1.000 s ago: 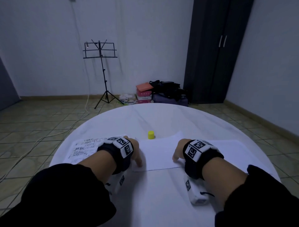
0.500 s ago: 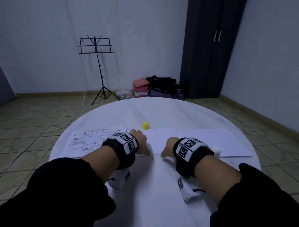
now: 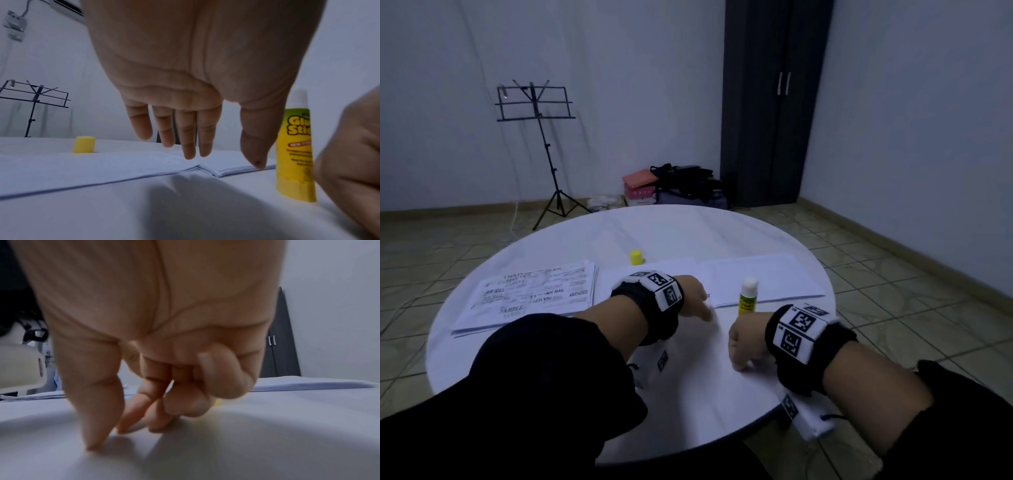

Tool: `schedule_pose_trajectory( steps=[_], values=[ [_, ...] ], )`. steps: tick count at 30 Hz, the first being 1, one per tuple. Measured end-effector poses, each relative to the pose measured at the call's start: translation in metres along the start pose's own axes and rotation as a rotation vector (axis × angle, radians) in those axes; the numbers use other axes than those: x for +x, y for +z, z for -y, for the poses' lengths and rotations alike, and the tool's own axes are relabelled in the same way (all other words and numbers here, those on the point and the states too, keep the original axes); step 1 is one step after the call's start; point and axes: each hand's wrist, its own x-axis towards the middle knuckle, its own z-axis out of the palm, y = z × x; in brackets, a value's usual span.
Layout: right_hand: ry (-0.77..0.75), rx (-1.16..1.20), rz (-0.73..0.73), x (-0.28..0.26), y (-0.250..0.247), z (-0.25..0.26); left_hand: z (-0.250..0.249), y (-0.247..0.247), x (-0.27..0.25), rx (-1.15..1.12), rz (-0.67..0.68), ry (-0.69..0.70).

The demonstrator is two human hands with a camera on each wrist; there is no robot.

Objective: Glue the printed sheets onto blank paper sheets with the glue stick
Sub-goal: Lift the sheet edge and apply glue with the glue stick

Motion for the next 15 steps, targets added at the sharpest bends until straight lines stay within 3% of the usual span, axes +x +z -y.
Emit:
schedule_pose_trajectory(
  steps=[9, 15],
  values=[
    [0.105, -0.081, -0.002, 0.013, -0.015, -0.066, -0.016, -0.006, 0.048, 0.042, -0.009, -0.017],
    [0.217, -0.064, -0.112, 0.039, -0.039, -0.094, -0.021, -0.01, 0.073, 0.196, 0.02, 0.007]
  ],
)
